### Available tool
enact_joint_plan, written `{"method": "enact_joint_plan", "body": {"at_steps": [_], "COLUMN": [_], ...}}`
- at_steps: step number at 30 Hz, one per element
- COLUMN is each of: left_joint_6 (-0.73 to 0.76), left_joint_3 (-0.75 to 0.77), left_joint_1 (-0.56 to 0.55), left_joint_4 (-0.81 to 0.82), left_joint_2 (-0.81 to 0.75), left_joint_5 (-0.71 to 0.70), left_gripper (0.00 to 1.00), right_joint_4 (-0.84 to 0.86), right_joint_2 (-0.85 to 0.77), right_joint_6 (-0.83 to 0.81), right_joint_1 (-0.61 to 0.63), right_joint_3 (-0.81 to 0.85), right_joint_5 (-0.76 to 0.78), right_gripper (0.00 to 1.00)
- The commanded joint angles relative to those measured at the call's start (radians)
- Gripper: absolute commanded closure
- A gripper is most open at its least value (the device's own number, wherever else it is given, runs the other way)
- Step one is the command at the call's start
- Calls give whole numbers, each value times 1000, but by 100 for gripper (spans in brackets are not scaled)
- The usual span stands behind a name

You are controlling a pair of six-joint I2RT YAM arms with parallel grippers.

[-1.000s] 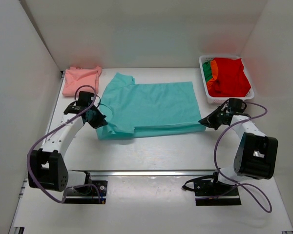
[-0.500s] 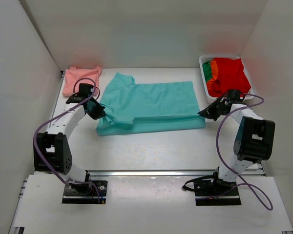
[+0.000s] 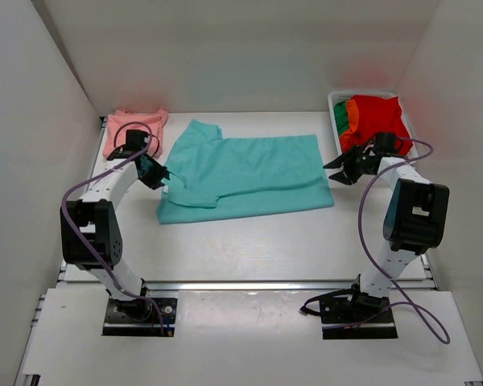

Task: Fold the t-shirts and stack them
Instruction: Fold the flattened tshirt in 1/3 of the way

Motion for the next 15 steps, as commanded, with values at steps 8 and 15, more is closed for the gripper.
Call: {"method": "enact_joint_plan", "body": {"at_steps": [8,15], "left_joint_6": [-2,29], "left_joint_3": [11,-158], "left_joint_1": [-17,-62], "left_joint_4": [161,175], "left_joint_2": [-63,-117], "left_joint_5": [30,62], "left_gripper": [64,63], "right_joint_4": [65,21], "right_joint_2": [-65,-120], "right_joint_6": [-78,-176], "right_joint_1": [34,132], "right_joint_3": [-18,-35], "right_joint_5": [68,197], "right_gripper": [69,80]}}
